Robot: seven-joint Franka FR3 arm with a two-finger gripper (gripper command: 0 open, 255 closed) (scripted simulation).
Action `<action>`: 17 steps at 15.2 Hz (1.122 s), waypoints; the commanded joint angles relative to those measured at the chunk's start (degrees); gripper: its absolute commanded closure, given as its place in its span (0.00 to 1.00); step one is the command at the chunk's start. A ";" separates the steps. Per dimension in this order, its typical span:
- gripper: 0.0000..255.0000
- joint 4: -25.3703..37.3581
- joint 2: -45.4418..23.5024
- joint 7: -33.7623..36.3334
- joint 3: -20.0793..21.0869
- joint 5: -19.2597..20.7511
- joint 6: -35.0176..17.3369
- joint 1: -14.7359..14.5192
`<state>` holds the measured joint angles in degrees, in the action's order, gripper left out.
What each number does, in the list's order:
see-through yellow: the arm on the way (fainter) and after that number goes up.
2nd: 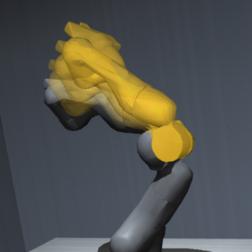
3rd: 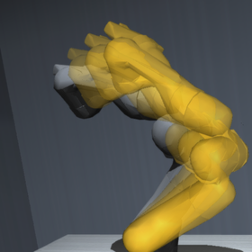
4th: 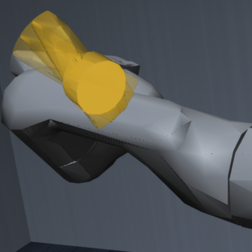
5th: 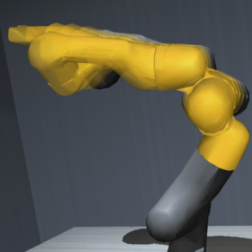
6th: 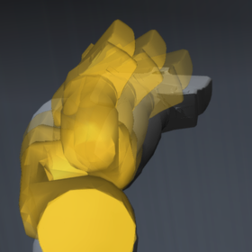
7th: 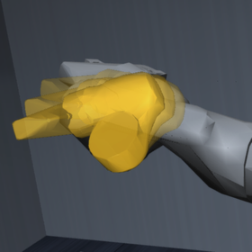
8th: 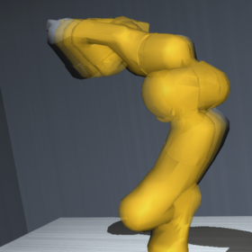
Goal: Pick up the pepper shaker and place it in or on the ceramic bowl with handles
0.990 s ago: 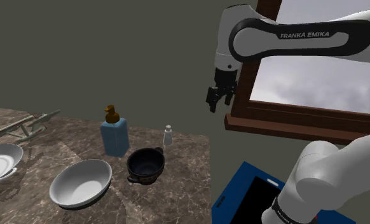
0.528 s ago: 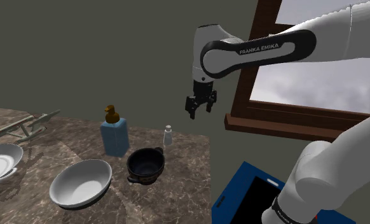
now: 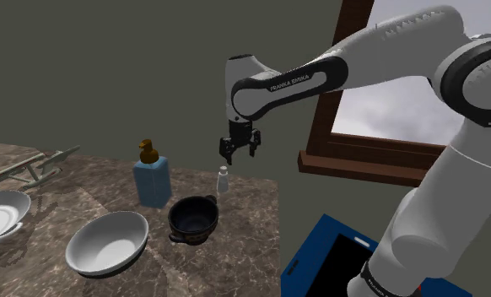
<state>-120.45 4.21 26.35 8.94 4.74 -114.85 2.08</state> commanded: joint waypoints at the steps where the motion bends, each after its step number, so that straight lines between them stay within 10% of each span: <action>1: 0.00 2.62 -4.32 2.17 0.35 0.95 -1.47 -0.10; 7: 0.00 13.08 -17.45 7.55 0.26 3.85 -3.44 -0.99; 17: 0.00 10.19 -19.78 8.07 -0.15 4.66 -8.62 -0.88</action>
<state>-110.20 -15.46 34.38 8.79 9.37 -123.29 1.21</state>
